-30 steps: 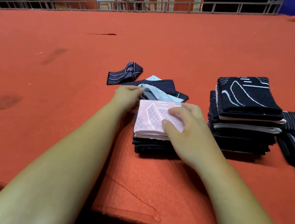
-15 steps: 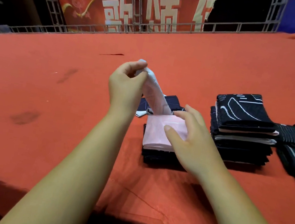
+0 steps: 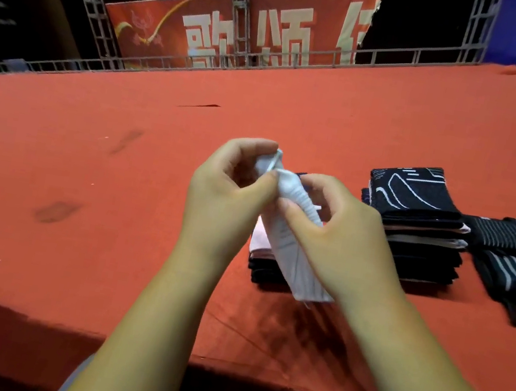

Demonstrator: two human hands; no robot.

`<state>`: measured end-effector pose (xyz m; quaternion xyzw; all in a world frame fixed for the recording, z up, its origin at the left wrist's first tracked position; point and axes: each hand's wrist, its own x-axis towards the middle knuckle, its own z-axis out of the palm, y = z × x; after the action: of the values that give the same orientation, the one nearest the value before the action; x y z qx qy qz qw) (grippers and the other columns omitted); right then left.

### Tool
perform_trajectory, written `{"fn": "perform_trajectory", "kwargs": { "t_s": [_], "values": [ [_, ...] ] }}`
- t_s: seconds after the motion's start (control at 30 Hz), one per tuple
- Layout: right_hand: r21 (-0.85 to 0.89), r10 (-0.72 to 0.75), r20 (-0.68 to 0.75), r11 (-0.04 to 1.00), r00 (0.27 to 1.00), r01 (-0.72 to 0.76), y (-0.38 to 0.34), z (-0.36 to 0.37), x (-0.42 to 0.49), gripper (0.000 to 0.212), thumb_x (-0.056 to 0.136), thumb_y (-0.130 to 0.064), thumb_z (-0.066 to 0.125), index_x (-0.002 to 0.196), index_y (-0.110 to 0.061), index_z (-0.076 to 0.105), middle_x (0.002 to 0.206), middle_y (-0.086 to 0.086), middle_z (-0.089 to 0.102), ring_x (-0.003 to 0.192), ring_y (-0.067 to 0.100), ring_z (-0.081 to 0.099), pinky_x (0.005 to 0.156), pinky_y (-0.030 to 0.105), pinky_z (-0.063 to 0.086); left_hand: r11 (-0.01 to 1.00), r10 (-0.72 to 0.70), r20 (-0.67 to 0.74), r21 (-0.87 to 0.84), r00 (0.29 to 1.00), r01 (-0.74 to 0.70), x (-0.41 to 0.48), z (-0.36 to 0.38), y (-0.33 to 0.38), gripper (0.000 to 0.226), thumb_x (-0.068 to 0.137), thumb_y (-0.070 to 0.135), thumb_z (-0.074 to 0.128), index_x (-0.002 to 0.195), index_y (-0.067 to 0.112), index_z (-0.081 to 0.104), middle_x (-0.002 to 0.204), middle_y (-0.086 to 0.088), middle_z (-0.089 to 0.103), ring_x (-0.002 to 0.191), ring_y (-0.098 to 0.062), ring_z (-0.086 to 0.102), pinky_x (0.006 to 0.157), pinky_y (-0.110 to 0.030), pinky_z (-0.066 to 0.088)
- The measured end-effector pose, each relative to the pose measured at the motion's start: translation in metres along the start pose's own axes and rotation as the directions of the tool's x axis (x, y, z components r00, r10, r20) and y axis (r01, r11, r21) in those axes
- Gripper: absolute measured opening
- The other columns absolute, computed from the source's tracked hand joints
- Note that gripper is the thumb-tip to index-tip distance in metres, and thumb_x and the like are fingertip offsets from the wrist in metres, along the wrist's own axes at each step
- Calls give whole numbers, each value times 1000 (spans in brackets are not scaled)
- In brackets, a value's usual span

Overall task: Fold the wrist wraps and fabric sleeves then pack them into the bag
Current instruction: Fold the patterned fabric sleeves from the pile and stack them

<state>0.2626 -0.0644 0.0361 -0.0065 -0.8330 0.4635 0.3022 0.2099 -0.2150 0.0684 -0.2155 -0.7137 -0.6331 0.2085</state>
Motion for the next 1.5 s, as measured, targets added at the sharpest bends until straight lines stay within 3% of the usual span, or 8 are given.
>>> {"fn": "perform_trajectory", "kwargs": {
  "t_s": [0.4,0.57,0.67,0.8,1.0,1.13,1.27,1.5],
  "values": [
    [-146,-26,276,987,961,69,18,-1,9,21,102,-37,64,117,-47,74,97,-21,76,92,1,68,88,40,57,987,-122,-50,103,991,126,-9,-10,-40,21,94,8,69,88,22,82,86,11,80,79,-2,69,72,-19,52],
    [-16,4,397,1000,918,3,25,0,14,21,104,-32,67,120,-42,76,104,-17,79,100,7,74,96,45,57,910,-407,-4,-88,913,405,0,-21,-53,18,87,19,69,79,3,73,73,-3,61,66,-17,50,60,-32,38],
    [36,13,470,999,883,-34,29,4,13,26,104,-25,66,124,-38,76,110,-19,80,105,6,75,102,50,57,769,-590,82,-244,803,590,5,-26,-56,18,91,24,71,91,6,77,83,-12,67,76,-25,62,70,-39,46],
    [102,44,498,989,866,-109,30,7,11,19,106,-24,65,118,-33,77,107,-9,81,103,19,77,100,57,57,508,-613,398,-463,682,726,6,-32,-62,50,100,31,65,136,-4,68,134,-26,70,128,-40,68,111,-50,53],
    [306,214,368,891,905,-335,35,13,9,18,106,-19,60,110,-21,77,105,12,81,91,29,75,93,58,58,789,-448,292,-316,845,527,-4,-35,-60,36,96,30,75,128,15,75,125,-8,77,107,-21,71,88,-33,54],
    [471,318,373,745,872,-473,32,15,9,22,110,-13,56,107,-21,76,95,3,80,85,19,74,77,38,57,720,-511,363,-315,779,619,-16,-33,-59,33,100,11,71,131,0,68,124,-21,76,106,-32,75,94,-44,60],
    [446,342,340,762,876,-470,32,18,6,21,108,-18,58,107,-26,77,99,5,81,87,23,75,85,48,59,673,-578,271,-375,770,637,-22,-29,-59,16,102,5,66,116,2,74,109,-16,81,93,-27,79,88,-34,65],
    [386,371,241,811,897,-439,27,25,-2,23,108,-34,59,103,-26,80,97,1,83,89,23,79,87,47,61,649,-545,177,-530,820,546,-16,-33,-64,22,105,9,59,119,0,72,109,-15,71,102,-28,71,97,-47,61]
  ]
}}
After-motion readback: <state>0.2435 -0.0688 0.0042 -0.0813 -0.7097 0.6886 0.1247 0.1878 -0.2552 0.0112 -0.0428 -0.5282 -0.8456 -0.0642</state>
